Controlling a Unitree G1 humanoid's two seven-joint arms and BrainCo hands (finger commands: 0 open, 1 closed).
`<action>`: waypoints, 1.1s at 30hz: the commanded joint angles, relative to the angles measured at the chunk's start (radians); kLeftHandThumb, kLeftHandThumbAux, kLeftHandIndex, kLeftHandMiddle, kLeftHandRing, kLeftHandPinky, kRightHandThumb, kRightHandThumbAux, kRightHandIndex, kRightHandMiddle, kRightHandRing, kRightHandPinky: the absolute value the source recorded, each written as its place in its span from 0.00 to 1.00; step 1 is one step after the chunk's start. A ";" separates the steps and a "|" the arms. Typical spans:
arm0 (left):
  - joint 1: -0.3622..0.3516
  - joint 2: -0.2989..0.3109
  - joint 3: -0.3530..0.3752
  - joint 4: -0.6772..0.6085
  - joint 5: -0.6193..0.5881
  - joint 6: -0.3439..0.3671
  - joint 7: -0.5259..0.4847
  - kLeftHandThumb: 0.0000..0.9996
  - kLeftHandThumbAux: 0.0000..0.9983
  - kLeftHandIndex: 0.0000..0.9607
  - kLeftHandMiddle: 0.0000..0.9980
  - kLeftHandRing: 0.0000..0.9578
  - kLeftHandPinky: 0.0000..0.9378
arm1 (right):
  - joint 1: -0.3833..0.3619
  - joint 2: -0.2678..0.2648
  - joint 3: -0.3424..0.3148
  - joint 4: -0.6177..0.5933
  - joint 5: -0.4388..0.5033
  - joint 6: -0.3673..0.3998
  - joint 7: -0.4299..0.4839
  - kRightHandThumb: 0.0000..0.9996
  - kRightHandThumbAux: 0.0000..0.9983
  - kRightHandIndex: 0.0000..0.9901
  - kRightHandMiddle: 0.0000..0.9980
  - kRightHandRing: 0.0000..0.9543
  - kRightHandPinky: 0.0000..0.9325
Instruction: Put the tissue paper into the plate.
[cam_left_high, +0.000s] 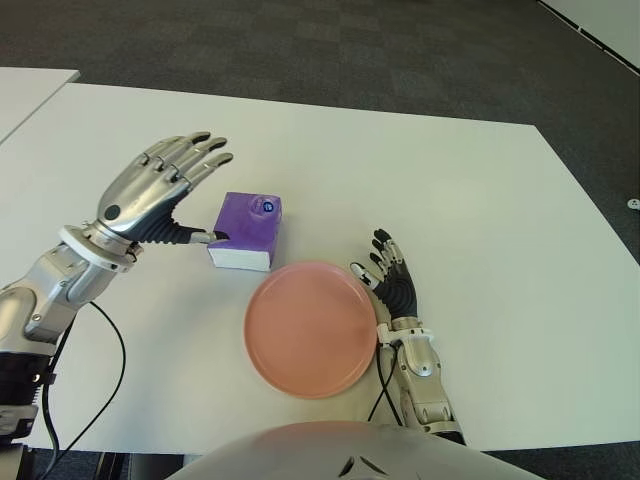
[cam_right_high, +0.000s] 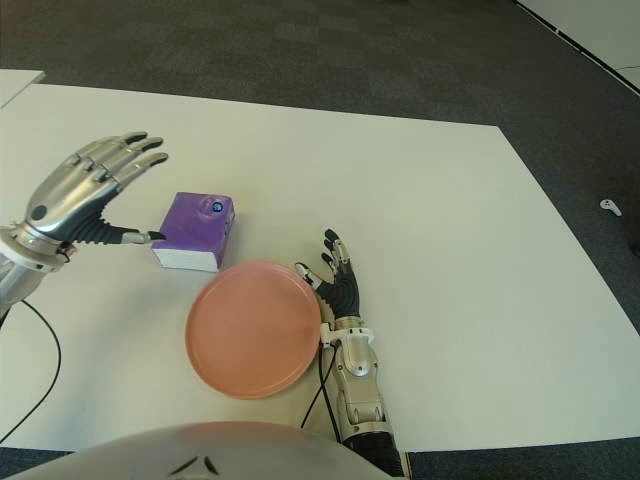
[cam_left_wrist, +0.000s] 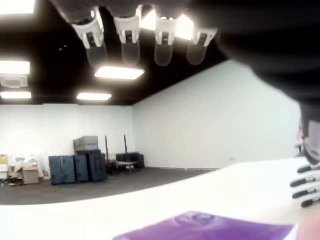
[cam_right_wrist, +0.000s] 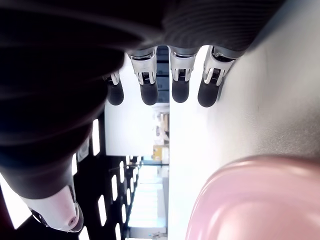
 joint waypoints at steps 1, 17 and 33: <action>-0.033 0.020 -0.082 0.042 0.064 -0.009 0.013 0.11 0.39 0.00 0.00 0.00 0.00 | 0.042 -0.001 -0.001 0.085 -0.009 0.059 -0.004 0.03 0.72 0.00 0.00 0.00 0.00; -0.131 0.060 -0.214 0.147 0.037 -0.107 0.003 0.04 0.38 0.00 0.00 0.00 0.00 | 0.044 0.000 -0.004 0.095 -0.010 0.045 -0.004 0.00 0.73 0.00 0.00 0.00 0.00; -0.189 0.063 -0.272 0.182 0.035 -0.109 -0.030 0.04 0.39 0.00 0.00 0.00 0.00 | 0.045 0.000 -0.003 0.097 -0.015 0.036 -0.005 0.00 0.73 0.00 0.00 0.00 0.00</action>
